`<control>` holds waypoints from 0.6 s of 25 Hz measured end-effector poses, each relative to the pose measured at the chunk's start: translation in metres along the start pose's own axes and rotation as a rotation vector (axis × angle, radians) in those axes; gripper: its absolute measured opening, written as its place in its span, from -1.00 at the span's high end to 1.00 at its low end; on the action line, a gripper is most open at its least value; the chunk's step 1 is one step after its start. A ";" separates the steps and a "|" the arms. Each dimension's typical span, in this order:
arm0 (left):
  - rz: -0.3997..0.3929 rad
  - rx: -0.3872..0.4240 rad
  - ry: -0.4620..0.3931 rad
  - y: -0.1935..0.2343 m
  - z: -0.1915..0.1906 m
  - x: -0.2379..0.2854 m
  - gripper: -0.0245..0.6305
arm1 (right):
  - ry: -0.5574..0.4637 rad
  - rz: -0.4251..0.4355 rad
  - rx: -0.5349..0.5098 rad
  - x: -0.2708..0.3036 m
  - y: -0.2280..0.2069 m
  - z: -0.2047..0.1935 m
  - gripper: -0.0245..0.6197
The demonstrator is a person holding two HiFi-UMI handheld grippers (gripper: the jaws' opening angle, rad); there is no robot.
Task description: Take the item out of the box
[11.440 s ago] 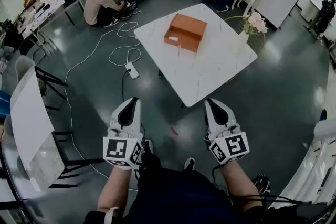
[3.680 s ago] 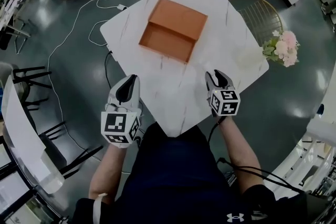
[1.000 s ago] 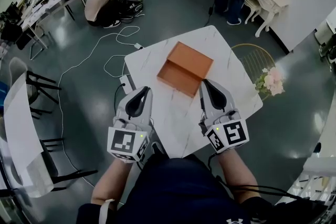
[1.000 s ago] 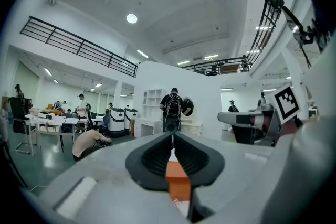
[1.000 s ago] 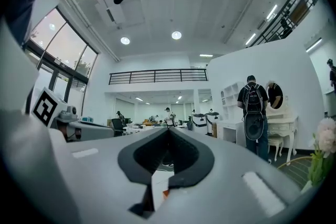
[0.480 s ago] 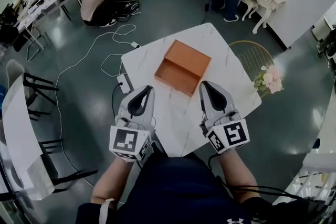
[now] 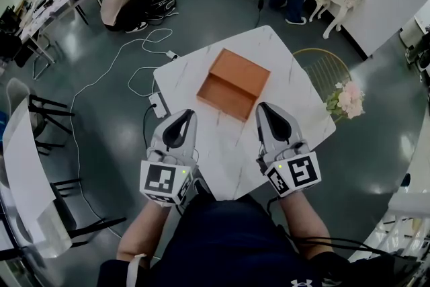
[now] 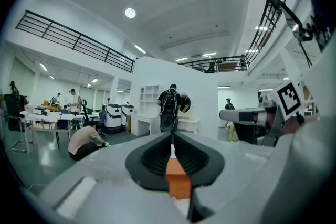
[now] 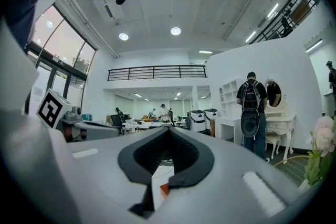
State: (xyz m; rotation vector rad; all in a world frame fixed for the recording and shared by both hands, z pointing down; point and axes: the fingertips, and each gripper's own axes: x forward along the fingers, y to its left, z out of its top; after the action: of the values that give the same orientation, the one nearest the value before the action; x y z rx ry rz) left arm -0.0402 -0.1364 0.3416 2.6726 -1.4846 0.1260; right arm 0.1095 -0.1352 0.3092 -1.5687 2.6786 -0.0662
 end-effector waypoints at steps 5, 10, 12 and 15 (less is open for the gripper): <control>-0.002 -0.001 0.006 0.002 -0.001 0.000 0.86 | 0.004 -0.001 0.004 0.000 0.001 0.000 0.92; -0.007 -0.002 0.009 0.002 0.000 0.001 0.86 | 0.008 0.000 0.018 0.001 0.001 -0.001 0.92; -0.010 -0.002 0.011 0.002 -0.001 0.002 0.86 | 0.010 0.000 0.022 0.001 0.002 -0.001 0.92; -0.012 -0.003 0.016 0.003 -0.001 0.002 0.86 | 0.009 0.002 0.018 0.001 0.003 0.000 0.92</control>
State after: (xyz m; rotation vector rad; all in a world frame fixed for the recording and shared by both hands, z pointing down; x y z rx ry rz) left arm -0.0415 -0.1395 0.3432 2.6710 -1.4627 0.1433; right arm 0.1066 -0.1352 0.3086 -1.5650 2.6785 -0.0980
